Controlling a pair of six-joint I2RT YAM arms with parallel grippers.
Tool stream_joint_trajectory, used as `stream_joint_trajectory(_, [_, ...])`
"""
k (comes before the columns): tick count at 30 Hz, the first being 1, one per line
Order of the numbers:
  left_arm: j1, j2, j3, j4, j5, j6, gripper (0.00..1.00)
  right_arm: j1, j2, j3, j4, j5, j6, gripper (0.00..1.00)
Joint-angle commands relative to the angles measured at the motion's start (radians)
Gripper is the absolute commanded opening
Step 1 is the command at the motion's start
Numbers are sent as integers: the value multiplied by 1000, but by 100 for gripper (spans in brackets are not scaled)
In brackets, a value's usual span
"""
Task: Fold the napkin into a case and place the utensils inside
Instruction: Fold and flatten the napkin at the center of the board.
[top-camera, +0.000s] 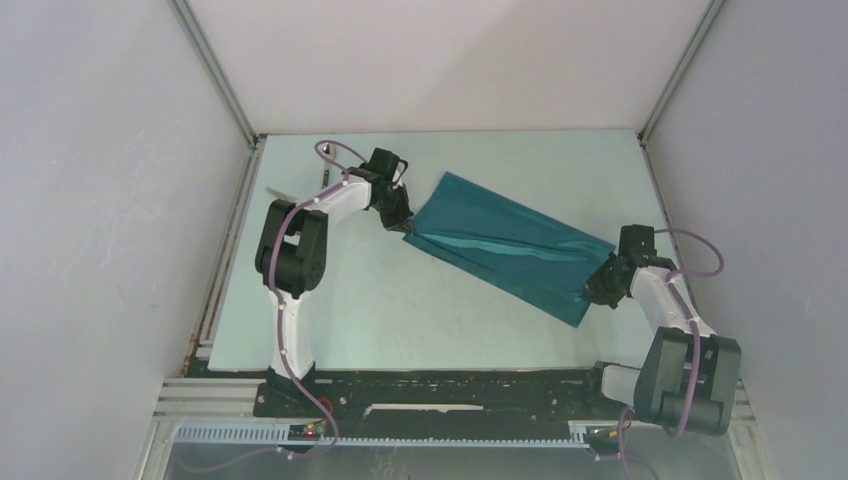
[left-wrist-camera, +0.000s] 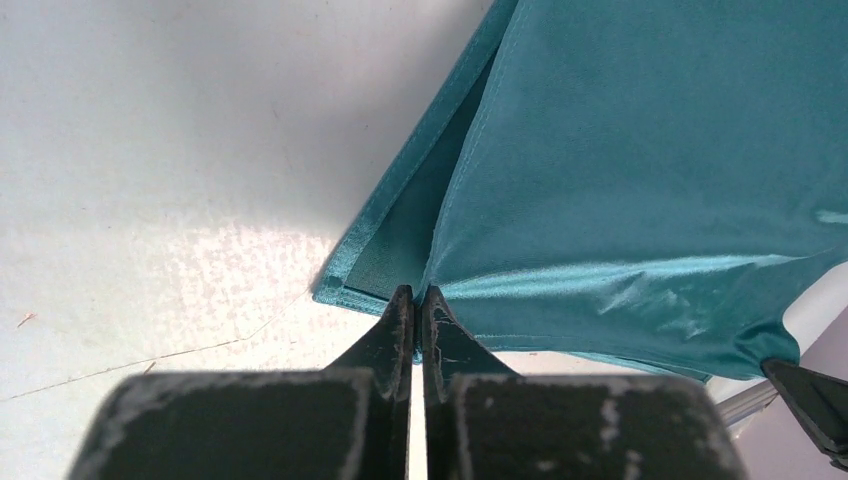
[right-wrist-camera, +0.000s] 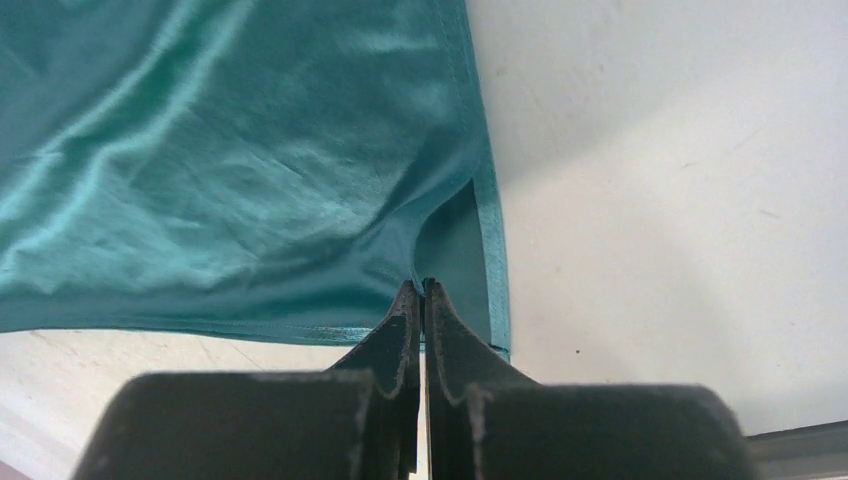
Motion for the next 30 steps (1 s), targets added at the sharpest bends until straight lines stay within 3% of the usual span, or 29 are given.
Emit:
stream_joint_trajectory(1, [-2,-30,2,-16,-21,36,0,28,-8,-21,21,-7,24,0])
stream_joint_trajectory(14, [-8,-17,-13,-38,-42,45,3,38,7,-68,43,20,36,0])
stream_joint_trajectory(30, [-27,-9,-3,-49,-46,54,4,41,-83,-99,-53,94,142,0])
